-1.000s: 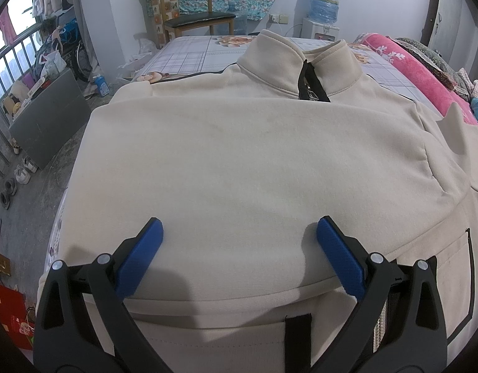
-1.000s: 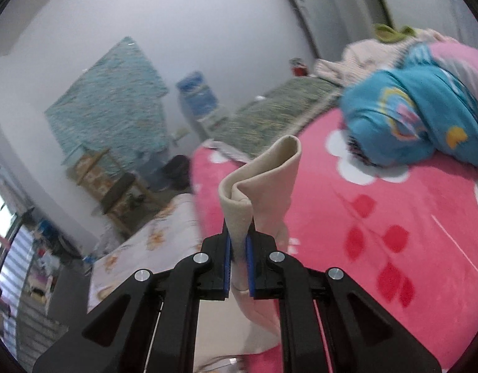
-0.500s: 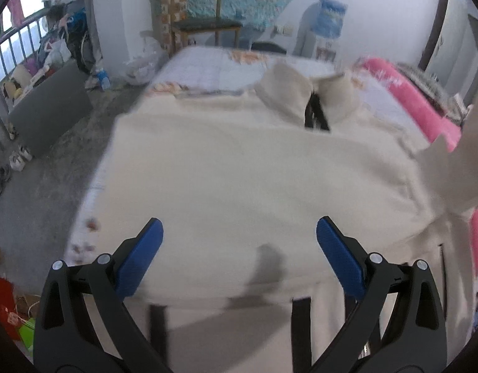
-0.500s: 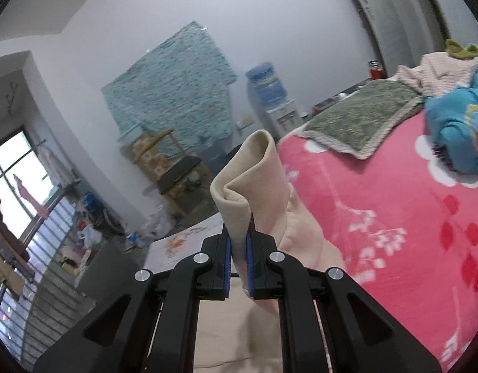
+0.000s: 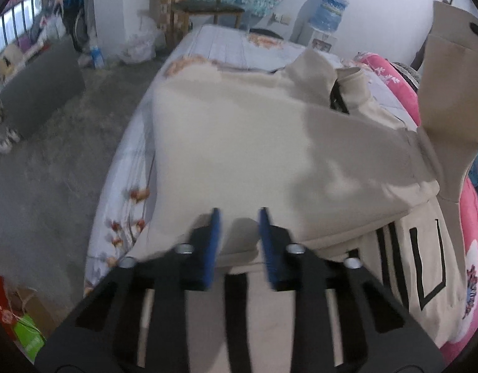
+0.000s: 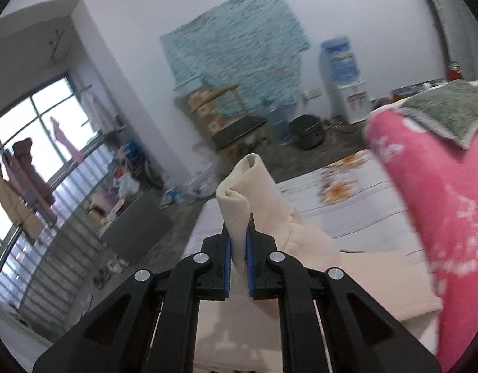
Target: Fold large clothes
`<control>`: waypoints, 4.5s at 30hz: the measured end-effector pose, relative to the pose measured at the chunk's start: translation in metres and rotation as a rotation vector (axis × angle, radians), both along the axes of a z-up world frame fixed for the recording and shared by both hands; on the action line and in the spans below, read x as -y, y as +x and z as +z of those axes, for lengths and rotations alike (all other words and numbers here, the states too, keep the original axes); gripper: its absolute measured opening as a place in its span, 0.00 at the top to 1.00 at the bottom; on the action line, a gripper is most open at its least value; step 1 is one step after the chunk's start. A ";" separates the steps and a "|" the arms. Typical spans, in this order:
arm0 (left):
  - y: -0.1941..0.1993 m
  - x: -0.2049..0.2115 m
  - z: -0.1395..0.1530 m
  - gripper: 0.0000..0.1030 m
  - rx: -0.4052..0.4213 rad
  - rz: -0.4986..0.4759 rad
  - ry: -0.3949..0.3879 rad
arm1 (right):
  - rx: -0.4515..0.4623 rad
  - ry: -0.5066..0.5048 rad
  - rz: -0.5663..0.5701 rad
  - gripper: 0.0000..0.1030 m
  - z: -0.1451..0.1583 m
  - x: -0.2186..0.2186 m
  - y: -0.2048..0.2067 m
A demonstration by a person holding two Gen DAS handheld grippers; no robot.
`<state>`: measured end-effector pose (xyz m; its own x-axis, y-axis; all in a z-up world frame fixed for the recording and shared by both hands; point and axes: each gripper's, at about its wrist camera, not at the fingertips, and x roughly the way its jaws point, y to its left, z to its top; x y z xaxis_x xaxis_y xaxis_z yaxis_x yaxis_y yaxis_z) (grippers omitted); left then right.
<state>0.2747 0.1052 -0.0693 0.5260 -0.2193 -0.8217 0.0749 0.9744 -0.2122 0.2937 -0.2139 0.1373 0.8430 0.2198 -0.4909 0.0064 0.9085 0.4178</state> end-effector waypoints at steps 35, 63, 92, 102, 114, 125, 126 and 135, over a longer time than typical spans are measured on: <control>0.082 -0.011 0.003 0.93 -0.001 0.011 0.032 | -0.410 -0.089 -0.048 0.43 -0.158 0.117 -0.017; 0.020 -0.036 0.049 0.94 0.097 0.100 -0.195 | -0.399 -0.349 -0.007 0.56 -0.182 0.112 -0.019; 0.030 -0.029 -0.006 0.80 -0.014 -0.096 -0.036 | -0.325 -0.375 0.181 0.56 -0.145 0.035 -0.022; 0.035 -0.050 0.001 0.73 -0.051 -0.090 -0.213 | -0.294 -0.365 0.465 0.46 -0.133 -0.080 -0.004; 0.004 -0.063 -0.009 0.83 -0.069 -0.041 -0.220 | -0.246 -0.677 0.835 0.46 -0.194 -0.274 0.020; -0.006 -0.076 -0.016 0.87 -0.038 -0.050 -0.304 | -0.269 -0.580 0.734 0.91 -0.197 -0.258 0.042; -0.007 -0.076 -0.016 0.87 -0.034 -0.054 -0.301 | -0.243 -0.506 0.704 0.91 -0.182 -0.248 0.042; -0.011 -0.081 -0.016 0.87 -0.024 -0.052 -0.333 | -0.172 -0.299 0.716 0.88 -0.148 -0.256 0.043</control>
